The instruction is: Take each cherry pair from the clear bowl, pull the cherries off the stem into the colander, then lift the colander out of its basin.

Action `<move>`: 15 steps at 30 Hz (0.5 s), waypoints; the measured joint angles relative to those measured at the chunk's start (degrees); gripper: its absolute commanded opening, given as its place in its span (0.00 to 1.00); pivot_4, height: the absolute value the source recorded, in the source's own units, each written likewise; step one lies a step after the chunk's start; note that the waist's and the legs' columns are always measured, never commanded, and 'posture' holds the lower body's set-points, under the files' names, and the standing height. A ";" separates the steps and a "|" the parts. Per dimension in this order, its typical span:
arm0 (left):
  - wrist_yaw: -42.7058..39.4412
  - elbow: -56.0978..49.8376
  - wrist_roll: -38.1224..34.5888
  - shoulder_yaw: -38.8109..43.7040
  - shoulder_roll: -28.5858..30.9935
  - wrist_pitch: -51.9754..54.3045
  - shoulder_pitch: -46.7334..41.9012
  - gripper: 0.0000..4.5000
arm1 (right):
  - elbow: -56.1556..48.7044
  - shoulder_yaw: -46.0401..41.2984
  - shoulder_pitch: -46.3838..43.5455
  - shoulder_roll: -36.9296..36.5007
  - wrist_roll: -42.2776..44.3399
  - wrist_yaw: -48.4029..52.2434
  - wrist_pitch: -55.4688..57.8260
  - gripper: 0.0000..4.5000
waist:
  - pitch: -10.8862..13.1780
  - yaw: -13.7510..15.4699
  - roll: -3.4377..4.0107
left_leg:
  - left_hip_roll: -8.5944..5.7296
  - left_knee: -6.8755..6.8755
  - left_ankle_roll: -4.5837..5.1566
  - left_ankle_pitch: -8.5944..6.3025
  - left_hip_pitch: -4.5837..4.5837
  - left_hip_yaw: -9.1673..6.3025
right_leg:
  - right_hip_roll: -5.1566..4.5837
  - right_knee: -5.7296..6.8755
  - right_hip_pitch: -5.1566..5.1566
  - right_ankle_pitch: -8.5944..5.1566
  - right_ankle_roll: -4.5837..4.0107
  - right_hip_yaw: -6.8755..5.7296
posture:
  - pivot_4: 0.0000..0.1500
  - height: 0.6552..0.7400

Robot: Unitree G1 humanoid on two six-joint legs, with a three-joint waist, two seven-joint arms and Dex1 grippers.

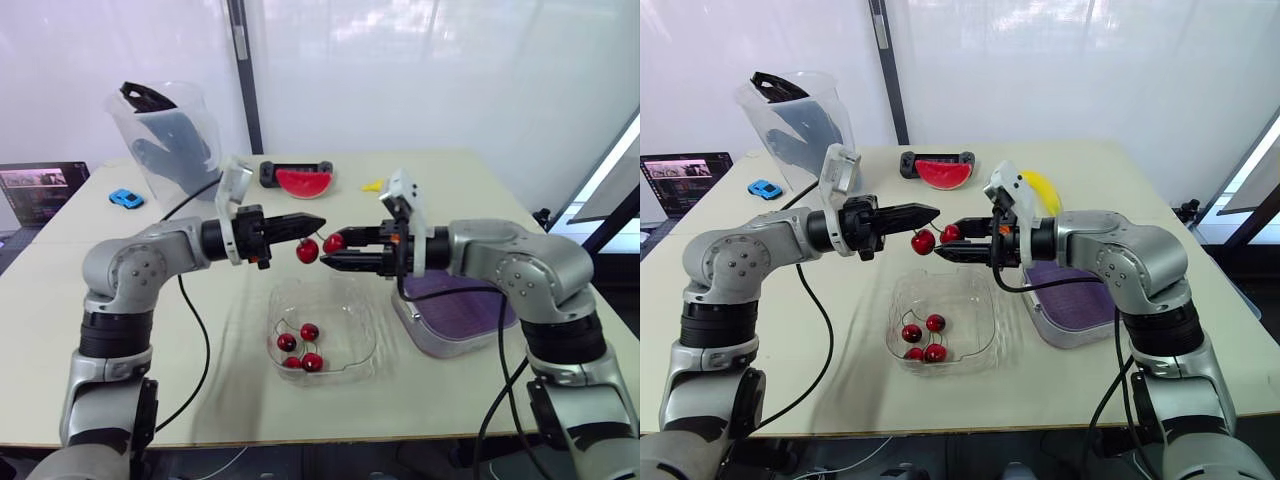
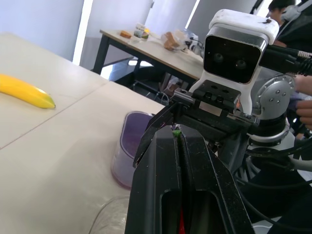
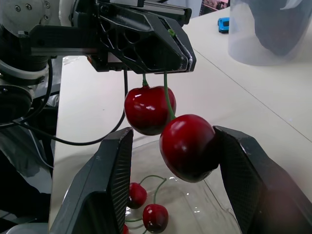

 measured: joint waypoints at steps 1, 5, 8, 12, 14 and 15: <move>0.00 0.00 0.00 0.00 0.00 0.00 0.00 0.00 | 0.02 0.00 0.00 0.00 -0.03 0.00 -0.07 0.60 | 0.00 -0.01 0.00 | 0.00 0.00 0.00 0.00 0.00 0.00 | 0.00 0.00 0.00 0.00 0.00 0.00 | 1.00 1.00; 0.00 0.00 0.00 -0.01 0.00 -0.01 0.00 0.00 | 0.12 0.00 0.00 0.11 -0.05 -0.02 -0.15 0.41 | 0.00 -0.01 0.00 | 0.00 0.00 0.00 0.00 0.00 0.00 | 0.00 0.00 0.00 0.00 0.00 0.00 | 1.00 1.00; 0.23 0.01 0.16 -0.01 -0.29 -0.45 -0.01 0.00 | 0.14 0.09 0.00 0.11 -0.45 -0.01 -0.47 0.31 | 0.00 0.02 0.00 | 0.00 0.00 0.00 0.00 0.00 0.00 | 0.00 0.00 0.00 0.00 0.00 0.00 | 1.00 1.00; 0.31 0.02 0.13 -0.01 -0.39 -0.48 -0.02 0.00 | 0.14 0.26 0.00 0.11 -0.69 0.04 -0.69 0.31 | 0.00 -0.02 0.00 | 0.00 0.00 0.00 0.00 0.00 0.00 | 0.00 0.00 -0.01 0.00 0.00 0.00 | 1.00 1.00; 0.28 0.02 0.09 -0.01 -0.38 -0.47 -0.02 0.00 | 0.14 0.26 0.00 0.11 -0.90 0.10 -0.76 0.31 | 0.00 -0.01 0.00 | 0.00 -0.01 0.00 0.00 0.00 0.00 | 0.00 0.00 0.00 0.00 0.00 0.00 | 1.00 1.00; 0.24 0.02 0.09 -0.01 -0.37 -0.45 -0.02 0.00 | 0.14 0.26 0.00 0.10 -0.96 0.22 -0.77 0.31 | 0.00 0.00 0.00 | 0.00 -0.01 0.00 0.00 0.00 0.00 | 0.00 -0.01 0.00 0.00 0.00 0.00 | 1.00 1.00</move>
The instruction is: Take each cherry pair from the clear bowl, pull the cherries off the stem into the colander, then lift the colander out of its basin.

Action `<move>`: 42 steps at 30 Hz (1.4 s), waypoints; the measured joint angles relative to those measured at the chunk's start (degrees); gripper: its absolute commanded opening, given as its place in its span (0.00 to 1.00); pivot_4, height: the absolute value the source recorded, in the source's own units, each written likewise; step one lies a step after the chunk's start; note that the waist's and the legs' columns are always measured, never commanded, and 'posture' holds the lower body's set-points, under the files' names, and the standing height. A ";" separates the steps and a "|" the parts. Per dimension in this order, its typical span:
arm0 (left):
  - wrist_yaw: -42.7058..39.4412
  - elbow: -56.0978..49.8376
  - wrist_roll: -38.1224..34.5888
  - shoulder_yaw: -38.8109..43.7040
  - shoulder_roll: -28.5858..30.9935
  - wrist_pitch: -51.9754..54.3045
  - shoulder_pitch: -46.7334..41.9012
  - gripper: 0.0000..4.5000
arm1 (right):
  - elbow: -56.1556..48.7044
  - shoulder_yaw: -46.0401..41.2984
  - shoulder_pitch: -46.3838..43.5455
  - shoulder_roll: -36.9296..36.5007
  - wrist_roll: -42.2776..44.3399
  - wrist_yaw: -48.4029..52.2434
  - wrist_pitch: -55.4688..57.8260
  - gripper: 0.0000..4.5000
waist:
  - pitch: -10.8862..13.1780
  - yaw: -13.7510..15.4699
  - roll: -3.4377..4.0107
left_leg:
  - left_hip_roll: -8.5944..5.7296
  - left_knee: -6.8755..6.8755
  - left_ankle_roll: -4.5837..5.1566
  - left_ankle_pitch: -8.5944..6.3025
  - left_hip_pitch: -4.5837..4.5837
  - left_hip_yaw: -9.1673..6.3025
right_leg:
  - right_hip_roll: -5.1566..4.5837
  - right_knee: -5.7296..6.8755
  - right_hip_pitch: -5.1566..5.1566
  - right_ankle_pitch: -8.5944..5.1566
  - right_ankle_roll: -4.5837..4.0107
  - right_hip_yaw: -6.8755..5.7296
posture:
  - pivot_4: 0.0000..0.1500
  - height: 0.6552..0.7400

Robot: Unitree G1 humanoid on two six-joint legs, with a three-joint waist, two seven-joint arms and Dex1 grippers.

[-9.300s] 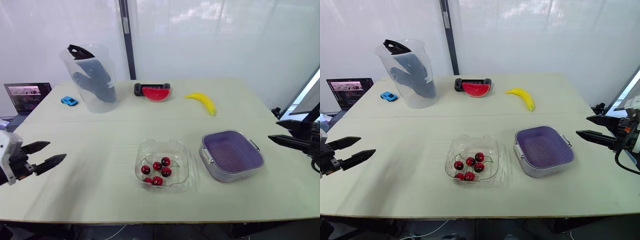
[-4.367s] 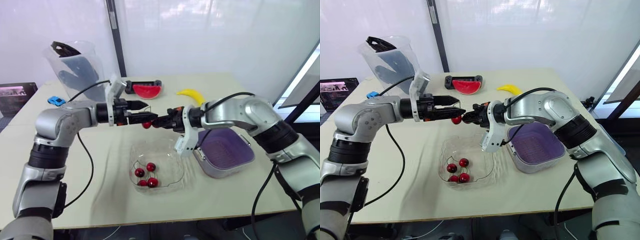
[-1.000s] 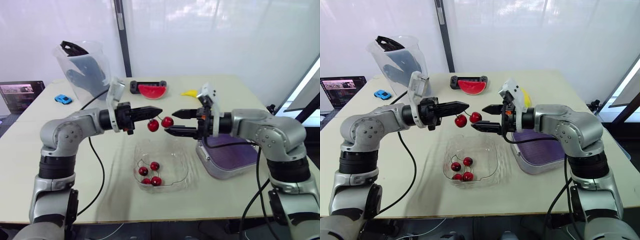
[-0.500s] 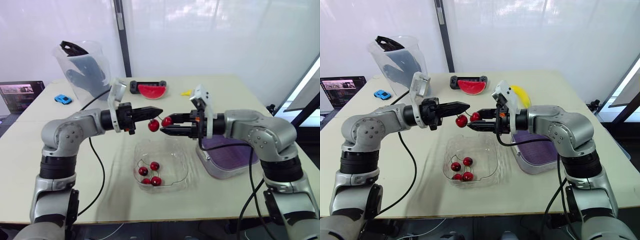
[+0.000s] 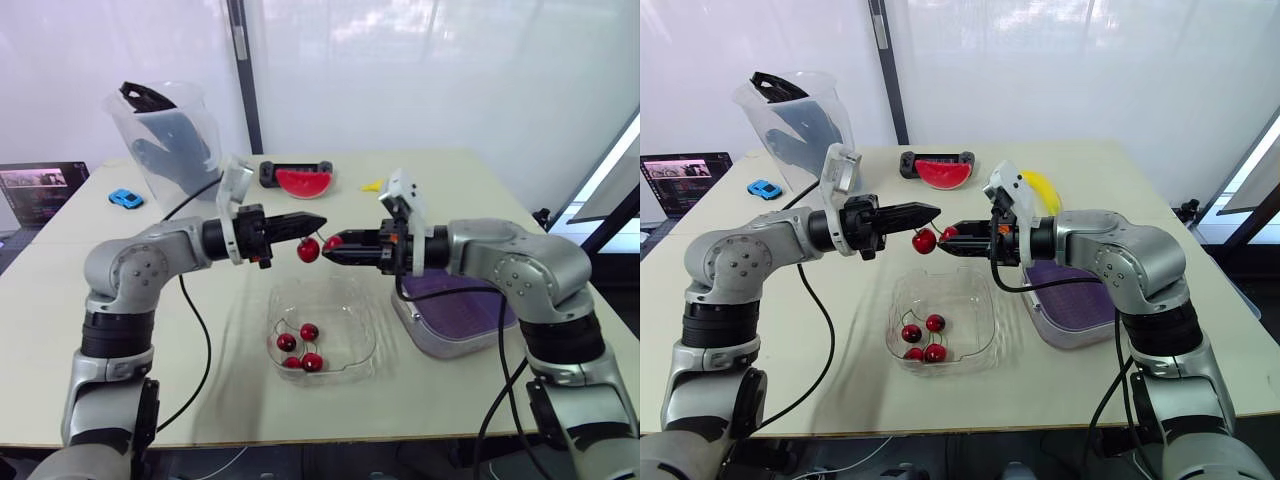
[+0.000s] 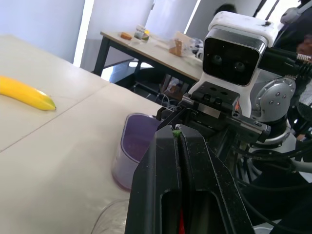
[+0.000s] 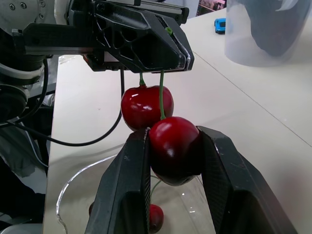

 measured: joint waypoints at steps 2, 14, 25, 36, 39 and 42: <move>-0.08 0.00 0.00 0.00 0.02 0.00 0.00 0.00 | 0.00 0.02 0.00 -0.03 -0.03 0.38 0.00 0.31 | 0.00 0.01 0.00 | 0.00 0.00 0.00 0.00 0.00 0.00 | 0.00 0.00 0.00 0.00 0.00 0.00 | 1.00 1.00; -0.21 0.00 -0.03 -2.13 -0.18 0.07 0.01 0.00 | 0.55 -0.54 3.09 -4.00 0.11 3.88 -0.10 0.31 | 0.00 0.03 0.00 | 0.01 0.01 0.35 -0.20 0.00 -0.01 | 0.02 -0.04 0.03 0.00 0.00 0.00 | 1.00 1.00; -0.09 0.01 -0.05 -1.27 0.06 -1.08 0.00 0.00 | 1.70 -2.58 5.38 -8.93 -0.10 4.98 0.00 0.31 | 0.00 0.18 0.00 | 0.00 0.03 0.35 -0.20 0.00 0.00 | 0.01 -0.09 0.06 0.00 0.00 0.00 | 1.00 1.00; 0.56 -1.89 -0.04 -0.98 0.30 -1.74 2.15 0.00 | 17.48 6.42 4.21 -27.51 -21.11 16.24 -17.30 0.31 | 0.01 -0.14 -0.01 | 0.02 -0.01 0.44 -0.25 0.02 0.09 | 0.08 -0.14 0.05 0.00 0.01 0.03 | 1.00 1.00; 0.52 -2.16 0.09 -0.99 0.54 -2.44 2.66 0.00 | 21.74 10.53 5.09 -26.88 -26.73 17.65 -21.89 0.31 | 0.01 0.01 0.00 | 0.05 -0.01 0.43 -0.25 0.02 0.10 | 0.04 -0.14 0.04 0.00 0.01 0.03 | 1.00 1.00; 0.56 -2.22 0.15 -1.02 0.70 -2.74 2.77 0.00 | 23.69 12.35 5.43 -24.94 -29.68 18.72 -24.21 0.31 | 0.01 0.04 -0.01 | 0.04 0.02 0.39 -0.22 0.01 0.09 | 0.03 -0.14 0.05 0.00 0.01 0.03 | 1.00 1.00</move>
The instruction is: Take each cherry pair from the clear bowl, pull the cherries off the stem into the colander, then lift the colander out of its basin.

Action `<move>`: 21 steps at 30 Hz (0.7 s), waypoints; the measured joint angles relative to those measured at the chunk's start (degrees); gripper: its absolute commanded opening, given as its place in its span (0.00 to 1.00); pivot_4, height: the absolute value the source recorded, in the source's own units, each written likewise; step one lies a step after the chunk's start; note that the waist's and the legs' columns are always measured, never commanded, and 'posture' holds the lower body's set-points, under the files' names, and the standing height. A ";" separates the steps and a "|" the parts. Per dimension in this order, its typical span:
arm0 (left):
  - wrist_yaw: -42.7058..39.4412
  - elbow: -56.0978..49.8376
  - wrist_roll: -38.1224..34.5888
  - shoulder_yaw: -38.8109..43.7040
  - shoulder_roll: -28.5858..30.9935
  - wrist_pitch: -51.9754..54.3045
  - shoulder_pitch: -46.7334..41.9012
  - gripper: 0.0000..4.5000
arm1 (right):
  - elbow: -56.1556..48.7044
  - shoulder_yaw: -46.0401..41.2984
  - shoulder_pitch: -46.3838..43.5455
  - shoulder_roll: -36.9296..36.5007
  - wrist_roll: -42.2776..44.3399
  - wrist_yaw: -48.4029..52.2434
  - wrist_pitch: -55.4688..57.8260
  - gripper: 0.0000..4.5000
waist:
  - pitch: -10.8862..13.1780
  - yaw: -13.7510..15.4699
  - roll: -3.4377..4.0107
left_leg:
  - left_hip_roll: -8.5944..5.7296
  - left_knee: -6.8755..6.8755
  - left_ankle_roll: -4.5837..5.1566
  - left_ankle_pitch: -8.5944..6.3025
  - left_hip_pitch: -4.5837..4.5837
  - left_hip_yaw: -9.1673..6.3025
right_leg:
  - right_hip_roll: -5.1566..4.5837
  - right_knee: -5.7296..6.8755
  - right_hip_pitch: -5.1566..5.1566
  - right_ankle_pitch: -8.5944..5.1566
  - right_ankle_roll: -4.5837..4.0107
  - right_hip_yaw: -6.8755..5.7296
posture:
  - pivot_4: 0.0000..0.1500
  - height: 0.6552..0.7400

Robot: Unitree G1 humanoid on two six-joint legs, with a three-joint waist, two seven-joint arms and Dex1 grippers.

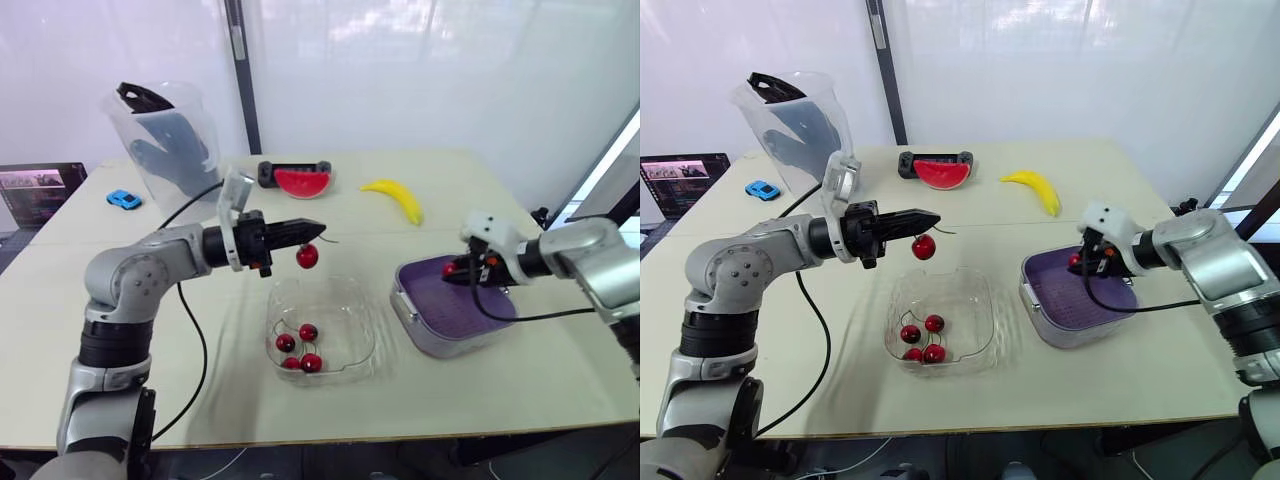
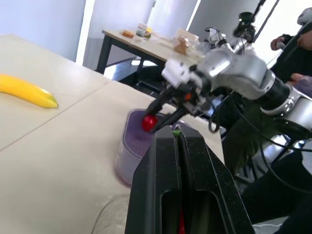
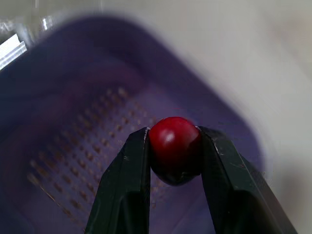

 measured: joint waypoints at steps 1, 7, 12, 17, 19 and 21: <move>0.04 -0.12 0.03 -0.11 -0.03 -0.15 0.04 0.00 | 0.14 0.40 0.00 0.47 -0.78 0.32 -0.49 0.37 | 0.00 0.01 0.00 | 0.00 0.00 -0.06 0.03 0.00 0.00 | 0.00 0.00 0.00 0.00 0.00 0.00 | 1.00 1.00; 0.29 -1.16 0.20 -0.25 0.07 -0.77 1.15 0.00 | 0.76 -0.39 -0.05 0.73 -2.39 1.97 -1.31 0.91 | 0.00 0.28 -0.01 | -0.02 0.02 -0.09 0.05 0.00 -0.02 | -0.03 -0.01 0.03 0.00 0.00 0.00 | 1.00 1.00; 0.37 -1.18 0.25 -0.25 0.20 -0.78 1.15 0.00 | -2.25 -3.87 -0.45 -0.93 0.07 5.72 2.05 1.00 | 0.02 0.26 0.02 | -0.02 0.01 -0.08 0.04 -0.01 -0.02 | -0.03 0.00 0.01 0.00 0.00 0.00 | 1.00 1.00; 1.75 -1.00 -0.32 1.11 -1.90 -2.03 -0.36 0.00 | -13.71 -17.41 -4.54 0.53 17.30 9.10 15.06 1.00 | 0.03 0.27 0.00 | 0.01 0.01 0.03 -0.02 0.00 -0.07 | 0.01 -0.01 0.06 0.00 0.00 -0.04 | 1.00 1.00; 1.57 -0.99 -0.33 1.32 -1.75 -2.21 -1.34 0.00 | -17.14 -18.82 -4.79 2.61 20.32 7.70 17.62 1.00 | 0.02 0.26 -0.01 | 0.01 0.02 0.04 -0.02 0.06 -0.09 | 0.01 -0.04 0.15 0.00 0.00 -0.06 | 1.00 1.00; 1.43 -0.95 -0.34 1.33 -1.87 -2.25 -1.38 0.00 | -19.54 -19.02 -4.71 8.43 22.83 3.39 20.95 1.00 | 0.02 0.09 -0.02 | 0.00 0.01 0.04 -0.03 0.12 -0.06 | -0.01 -0.03 0.19 0.00 0.00 -0.04 | 1.00 1.00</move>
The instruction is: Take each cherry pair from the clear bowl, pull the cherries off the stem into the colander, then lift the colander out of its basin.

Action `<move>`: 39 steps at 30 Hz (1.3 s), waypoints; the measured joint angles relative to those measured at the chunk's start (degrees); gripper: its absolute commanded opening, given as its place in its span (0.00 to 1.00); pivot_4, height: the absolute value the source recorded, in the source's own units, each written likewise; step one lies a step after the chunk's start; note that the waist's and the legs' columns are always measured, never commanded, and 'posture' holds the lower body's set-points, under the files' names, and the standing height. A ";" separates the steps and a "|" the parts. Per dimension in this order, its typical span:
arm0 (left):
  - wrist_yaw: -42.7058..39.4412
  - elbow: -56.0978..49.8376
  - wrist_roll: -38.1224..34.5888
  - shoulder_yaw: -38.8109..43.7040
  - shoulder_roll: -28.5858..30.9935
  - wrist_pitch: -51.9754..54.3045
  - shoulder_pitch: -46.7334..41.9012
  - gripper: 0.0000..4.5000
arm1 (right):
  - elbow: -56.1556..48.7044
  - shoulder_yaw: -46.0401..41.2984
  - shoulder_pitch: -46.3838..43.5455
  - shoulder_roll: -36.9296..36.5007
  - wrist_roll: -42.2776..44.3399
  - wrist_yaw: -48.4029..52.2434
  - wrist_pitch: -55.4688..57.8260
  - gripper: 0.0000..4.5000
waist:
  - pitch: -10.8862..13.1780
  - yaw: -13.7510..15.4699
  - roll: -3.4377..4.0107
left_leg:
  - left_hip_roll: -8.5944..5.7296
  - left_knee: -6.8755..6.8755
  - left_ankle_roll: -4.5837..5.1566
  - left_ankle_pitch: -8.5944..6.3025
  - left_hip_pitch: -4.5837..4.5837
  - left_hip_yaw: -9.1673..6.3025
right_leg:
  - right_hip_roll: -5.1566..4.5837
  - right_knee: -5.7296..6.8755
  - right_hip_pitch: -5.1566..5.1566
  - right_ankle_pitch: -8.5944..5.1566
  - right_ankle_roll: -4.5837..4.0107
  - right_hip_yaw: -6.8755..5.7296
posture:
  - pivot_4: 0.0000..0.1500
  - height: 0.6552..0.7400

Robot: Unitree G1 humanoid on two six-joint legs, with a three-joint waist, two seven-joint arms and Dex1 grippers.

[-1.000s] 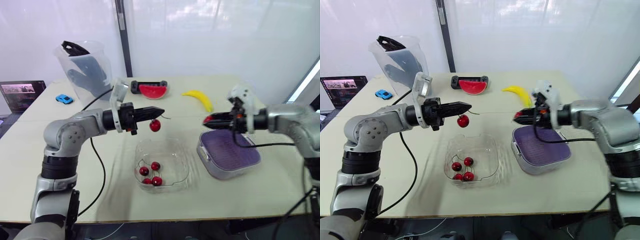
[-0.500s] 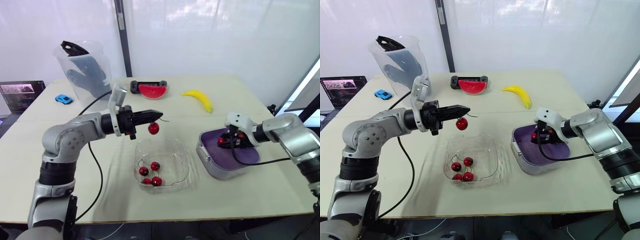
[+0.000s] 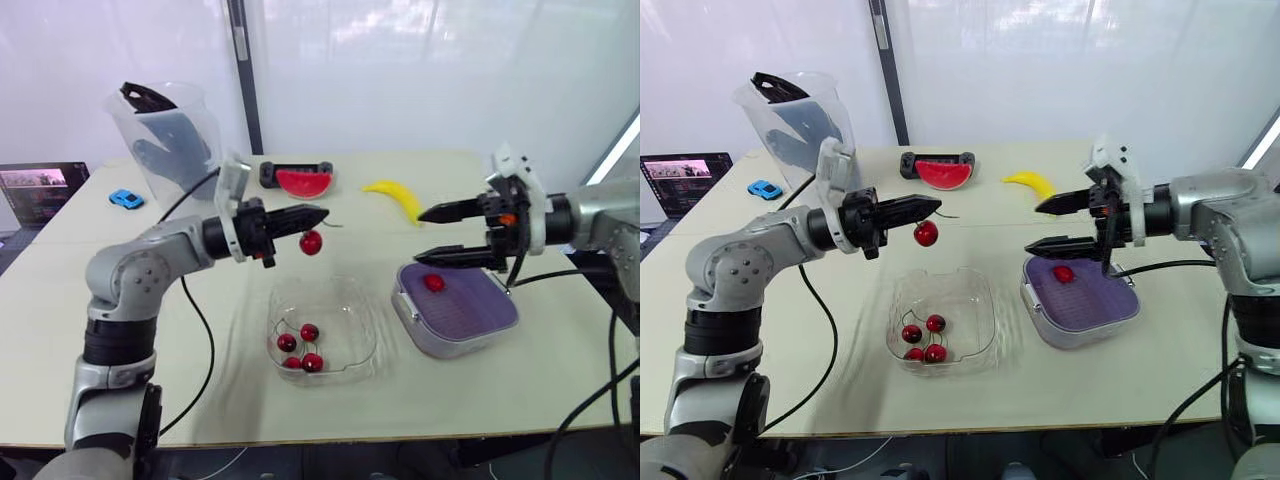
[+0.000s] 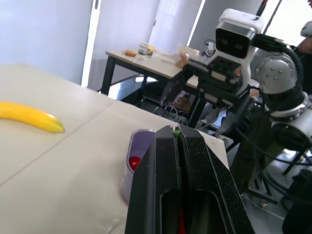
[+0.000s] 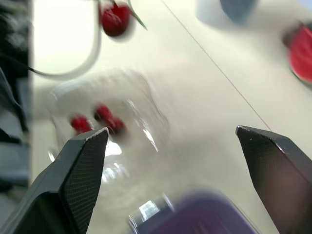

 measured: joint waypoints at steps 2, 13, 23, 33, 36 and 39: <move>0.02 0.04 0.00 -0.11 -0.63 0.00 0.00 0.00 | -1.27 0.23 0.31 4.67 2.12 -3.37 2.70 1.00 | 0.00 0.02 0.00 | 0.00 0.00 0.00 0.00 -0.01 -0.02 | 0.00 0.03 -0.03 0.00 0.00 0.00 | 1.00 1.00; 1.24 -2.08 -2.36 -0.30 -2.93 0.95 1.14 0.00 | -4.59 1.83 1.32 19.39 9.81 -16.51 8.84 1.00 | 0.00 -0.08 0.00 | -0.05 0.04 -0.21 0.12 -0.11 -0.06 | -0.04 0.04 -0.12 0.02 0.04 -0.02 | 1.00 1.00; 2.26 -2.46 -2.18 -0.82 -2.90 1.33 1.40 0.00 | -4.51 2.37 -0.77 23.07 11.38 -20.89 9.25 0.59 | 0.00 -0.06 0.00 | -0.06 0.04 -0.13 0.08 -0.11 -0.07 | -0.03 0.04 -0.11 0.02 0.04 -0.02 | 1.00 1.00; 2.27 -2.39 -2.13 -1.66 -2.90 0.36 1.35 0.00 | -4.52 2.40 -0.80 22.67 11.42 -22.34 9.41 0.54 | 0.00 -0.08 0.00 | -0.05 0.02 -0.07 0.04 -0.11 -0.07 | -0.03 0.04 -0.13 0.02 0.04 -0.01 | 1.00 1.00; 2.26 -2.36 -2.13 -1.83 -2.90 0.34 1.34 0.00 | -4.51 2.44 -0.80 22.61 11.41 -22.49 9.54 0.34 | 0.00 -0.09 0.00 | -0.05 0.02 -0.07 0.04 -0.11 -0.07 | -0.03 0.04 -0.13 0.02 0.04 -0.01 | 1.00 1.00; 2.26 -2.24 -2.10 -2.03 -2.90 0.31 1.19 0.00 | -4.51 2.55 -0.80 22.13 11.36 -22.49 9.53 0.34 | 0.00 -0.09 0.00 | -0.05 0.02 -0.04 0.03 -0.11 -0.06 | -0.02 0.04 -0.13 0.02 0.04 -0.01 | 1.00 1.00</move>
